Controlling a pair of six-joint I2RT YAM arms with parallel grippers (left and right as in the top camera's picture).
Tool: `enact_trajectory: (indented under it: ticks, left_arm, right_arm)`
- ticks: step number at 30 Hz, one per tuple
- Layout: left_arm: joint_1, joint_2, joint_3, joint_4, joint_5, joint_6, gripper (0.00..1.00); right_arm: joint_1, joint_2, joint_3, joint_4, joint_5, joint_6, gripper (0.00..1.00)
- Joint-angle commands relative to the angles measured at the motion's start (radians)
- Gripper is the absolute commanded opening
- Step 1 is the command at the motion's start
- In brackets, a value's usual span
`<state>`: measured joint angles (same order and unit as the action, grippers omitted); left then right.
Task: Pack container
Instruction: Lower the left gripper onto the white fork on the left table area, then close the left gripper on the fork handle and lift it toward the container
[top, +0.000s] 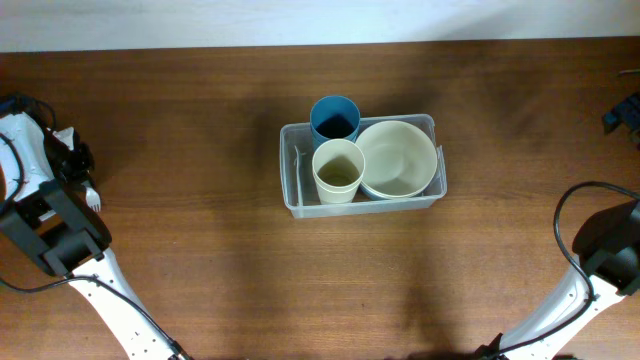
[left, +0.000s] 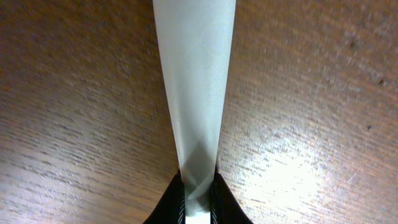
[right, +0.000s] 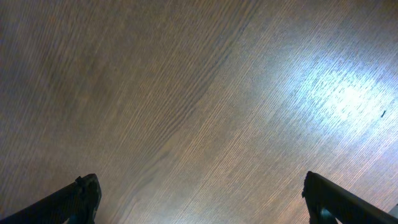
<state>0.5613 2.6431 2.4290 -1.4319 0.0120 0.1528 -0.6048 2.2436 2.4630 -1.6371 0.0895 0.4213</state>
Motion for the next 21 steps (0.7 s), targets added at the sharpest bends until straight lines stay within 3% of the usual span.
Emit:
enact_trajectory:
  ticks: [1,7,14,21]
  left_arm:
    - [-0.01,0.014,0.029,-0.028,0.011,-0.002,0.02]
    - [-0.048,0.014,0.183,-0.098,0.028,-0.002,0.02]
    - [-0.14,-0.012,0.514,-0.256,0.249,-0.039,0.02]
    - [-0.277,-0.185,0.539,-0.256,0.328,-0.105,0.02]
  right_arm:
    - [-0.005,-0.008,-0.005,0.003,0.016,0.001,0.99]
    - [-0.005,-0.008,-0.005,0.003,0.017,0.002,0.99]
    - [-0.005,-0.008,-0.005,0.003,0.016,0.002,0.99]
    - [-0.005,-0.008,-0.005,0.003,0.016,0.001,0.99]
